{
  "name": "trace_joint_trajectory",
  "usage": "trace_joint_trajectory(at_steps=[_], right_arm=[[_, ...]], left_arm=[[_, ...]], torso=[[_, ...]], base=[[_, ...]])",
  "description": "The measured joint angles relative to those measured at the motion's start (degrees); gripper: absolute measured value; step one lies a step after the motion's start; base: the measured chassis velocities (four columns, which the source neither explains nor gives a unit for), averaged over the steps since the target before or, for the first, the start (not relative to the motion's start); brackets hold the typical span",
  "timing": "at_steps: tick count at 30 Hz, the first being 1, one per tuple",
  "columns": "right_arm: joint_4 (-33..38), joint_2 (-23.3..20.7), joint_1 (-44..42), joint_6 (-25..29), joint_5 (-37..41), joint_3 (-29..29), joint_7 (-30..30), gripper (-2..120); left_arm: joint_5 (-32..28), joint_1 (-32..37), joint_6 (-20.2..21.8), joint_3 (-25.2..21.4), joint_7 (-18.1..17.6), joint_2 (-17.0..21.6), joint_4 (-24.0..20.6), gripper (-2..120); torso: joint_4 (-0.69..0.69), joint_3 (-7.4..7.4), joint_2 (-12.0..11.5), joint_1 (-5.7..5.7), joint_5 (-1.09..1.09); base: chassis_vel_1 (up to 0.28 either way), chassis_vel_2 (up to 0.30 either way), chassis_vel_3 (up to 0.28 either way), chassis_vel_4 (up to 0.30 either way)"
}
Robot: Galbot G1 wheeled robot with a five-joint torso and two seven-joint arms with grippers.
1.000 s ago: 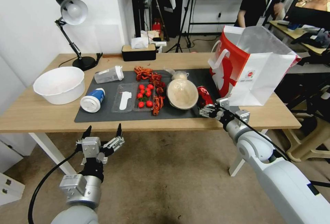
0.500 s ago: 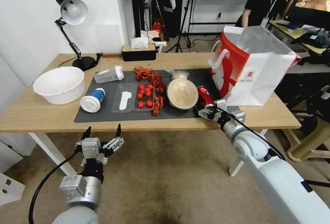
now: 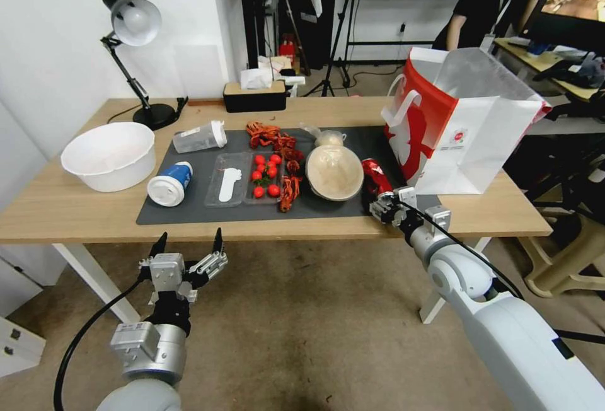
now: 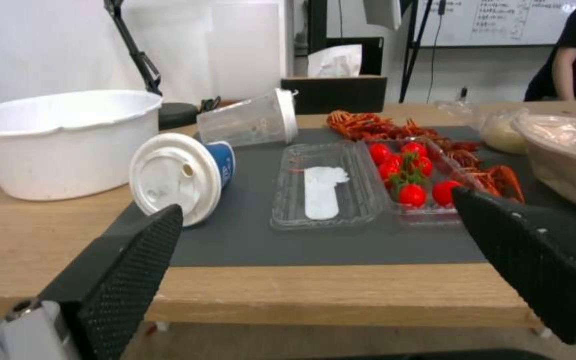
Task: Pick up the trash from the table and place it into the takeout bag.
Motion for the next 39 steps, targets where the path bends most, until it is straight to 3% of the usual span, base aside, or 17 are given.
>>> trace_joint_trajectory(at_steps=[7,8,16,21,24,28,31,39], right_arm=[[6.45,-2.97,-5.46,0.66,-0.03,3.7,0.11,53],[10.26,-3.88,-8.55,1.01,-0.03,5.5,0.29,53],[20.65,-3.56,-15.52,3.04,-1.76,9.91,1.83,53],[24.12,-5.04,-15.17,5.18,-1.16,10.85,2.64,53],[26.17,-8.74,-12.13,6.27,2.07,11.97,4.64,53],[26.15,-11.27,-9.56,7.66,4.6,12.46,5.73,53],[22.32,-15.76,-0.75,11.11,11.2,12.24,7.06,53],[16.35,-18.78,7.54,11.48,17.02,11.59,10.37,53]], left_arm=[[0.05,-0.03,-0.26,0.18,-0.09,0.19,-0.04,100],[0.43,0.01,-0.31,0.49,-0.09,0.08,0.04,100],[0.88,0.43,-1.07,0.69,-0.09,-0.05,0.1,100],[1.45,1.38,-1.41,0.7,-0.09,-0.13,-0.38,100],[2.3,2.38,-1.46,0.67,-0.02,-0.2,-0.96,100],[2.47,2.68,-1.59,0.46,0.02,-0.22,-1.1,100],[1.7,2.75,-1.54,0.2,0.01,-0.53,-1.63,100],[2.32,3.15,-1.51,0.95,0.02,-1.89,-1.47,100]], torso=[[-0.01,0.0,0.0,-0.01,0.01],[-0.02,0.0,0.0,-0.01,0.01],[-0.02,-0.01,0.0,-0.01,0.0],[-0.01,-0.01,0.0,-0.01,0.01],[0.0,0.0,0.0,-0.01,0.01],[-0.01,0.0,0.0,-0.01,0.01],[0.0,0.0,0.0,-0.01,0.02],[0.0,0.0,-0.02,0.01,0.01]], base=[[0.0,0.0,0.0,0.0],[0.0,0.0,0.0,0.0],[0.0,0.0,0.0,0.0],[0.0,0.0,0.0,0.0],[0.0,0.0,0.0,0.0],[0.0,0.0,0.0,0.0],[0.0,0.0,0.0,0.0],[0.0,0.0,0.0,0.0]])
